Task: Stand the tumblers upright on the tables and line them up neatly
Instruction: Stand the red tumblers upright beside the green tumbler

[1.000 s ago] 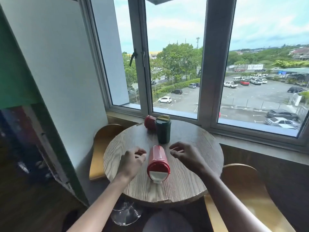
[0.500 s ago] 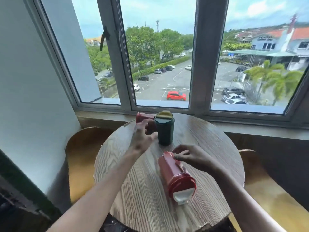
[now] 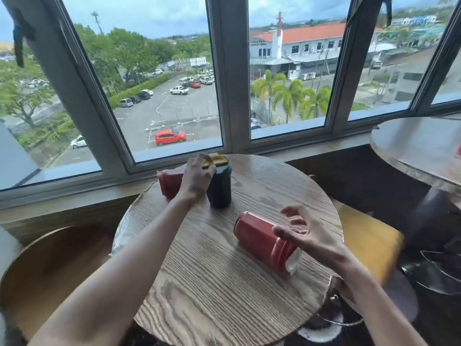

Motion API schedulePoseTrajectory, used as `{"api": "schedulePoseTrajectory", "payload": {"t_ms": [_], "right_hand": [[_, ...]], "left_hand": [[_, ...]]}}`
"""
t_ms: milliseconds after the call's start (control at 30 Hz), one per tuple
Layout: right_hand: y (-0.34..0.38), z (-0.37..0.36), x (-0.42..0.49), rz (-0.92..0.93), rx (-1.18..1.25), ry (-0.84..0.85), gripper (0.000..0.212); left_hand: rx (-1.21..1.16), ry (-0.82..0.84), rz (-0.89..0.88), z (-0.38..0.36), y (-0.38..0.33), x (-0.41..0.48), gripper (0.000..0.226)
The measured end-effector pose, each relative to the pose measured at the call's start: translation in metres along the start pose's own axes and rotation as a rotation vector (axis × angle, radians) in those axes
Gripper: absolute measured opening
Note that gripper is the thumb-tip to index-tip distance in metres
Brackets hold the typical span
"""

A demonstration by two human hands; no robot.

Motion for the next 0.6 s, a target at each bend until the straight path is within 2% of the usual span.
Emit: {"api": "schedulePoseTrajectory", "payload": {"t_ms": [67, 167, 400, 600], "right_hand": [[-0.017, -0.011, -0.010, -0.026, -0.028, 0.052, 0.077], [-0.034, -0.027, -0.014, -0.030, -0.044, 0.057, 0.091], [0.011, -0.035, -0.004, 0.082, -0.086, -0.161, 0.080], [0.064, -0.048, 0.040, 0.027, -0.254, -0.269, 0.090]], "left_hand": [[-0.048, -0.017, 0.009, 0.000, 0.001, 0.001, 0.022], [-0.063, -0.022, -0.002, 0.002, 0.004, 0.004, 0.021], [-0.113, -0.030, -0.021, 0.003, 0.009, 0.004, 0.020], [-0.133, -0.031, -0.017, 0.003, 0.012, 0.008, 0.020]]}}
Point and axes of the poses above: each hand's wrist, its own x-axis towards the middle knuckle, its own z-axis out of the back of the hand, y = z × x, the point moved 2 cm from there along x, towards the middle knuckle, and after that the axes turned 13 degrees about -z, right-handed, at the moved point
